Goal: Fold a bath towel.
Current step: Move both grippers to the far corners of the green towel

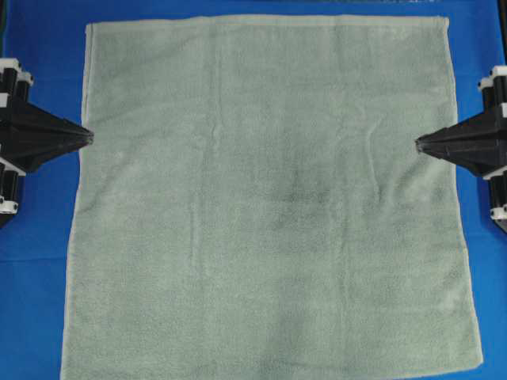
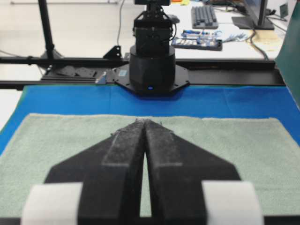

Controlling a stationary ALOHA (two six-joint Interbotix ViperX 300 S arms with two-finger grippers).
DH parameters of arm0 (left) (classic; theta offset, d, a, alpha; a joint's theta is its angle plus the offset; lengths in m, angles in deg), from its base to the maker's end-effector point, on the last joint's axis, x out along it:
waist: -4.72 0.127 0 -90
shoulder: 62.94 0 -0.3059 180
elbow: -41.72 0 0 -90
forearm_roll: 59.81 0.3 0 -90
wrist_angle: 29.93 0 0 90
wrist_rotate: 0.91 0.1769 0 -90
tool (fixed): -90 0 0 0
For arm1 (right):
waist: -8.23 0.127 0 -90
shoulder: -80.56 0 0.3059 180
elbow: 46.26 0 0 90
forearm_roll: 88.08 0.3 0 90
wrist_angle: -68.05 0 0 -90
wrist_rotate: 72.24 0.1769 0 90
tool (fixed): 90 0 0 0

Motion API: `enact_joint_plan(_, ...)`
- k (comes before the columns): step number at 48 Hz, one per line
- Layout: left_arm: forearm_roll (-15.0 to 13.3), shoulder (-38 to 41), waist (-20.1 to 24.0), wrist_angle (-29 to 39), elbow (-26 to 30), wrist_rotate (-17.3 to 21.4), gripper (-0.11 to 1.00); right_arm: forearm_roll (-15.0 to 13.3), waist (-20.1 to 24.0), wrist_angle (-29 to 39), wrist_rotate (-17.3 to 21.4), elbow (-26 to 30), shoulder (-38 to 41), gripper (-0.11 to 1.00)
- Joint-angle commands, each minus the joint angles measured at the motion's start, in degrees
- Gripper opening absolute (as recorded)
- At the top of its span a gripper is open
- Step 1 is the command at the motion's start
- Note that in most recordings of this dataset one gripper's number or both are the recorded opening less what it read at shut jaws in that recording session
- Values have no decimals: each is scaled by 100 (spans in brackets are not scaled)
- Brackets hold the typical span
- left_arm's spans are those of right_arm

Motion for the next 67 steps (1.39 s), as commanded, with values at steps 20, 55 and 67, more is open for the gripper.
enact_joint_plan(20, 132, 993, 1345, 3340, 1617, 404, 0, -149, -1802, 4061, -158, 1617, 571, 0)
enact_joint_plan(55, 132, 3832, 3999, 3665, 2268, 2268, 87, -729, -4201, 5071, -2065, 2865, 4298, 59)
enact_joint_plan(67, 132, 5019, 4271, 3085, 2391, 2584, 88, -729, -4746, 4298, -2391, 3015, 5361, 59)
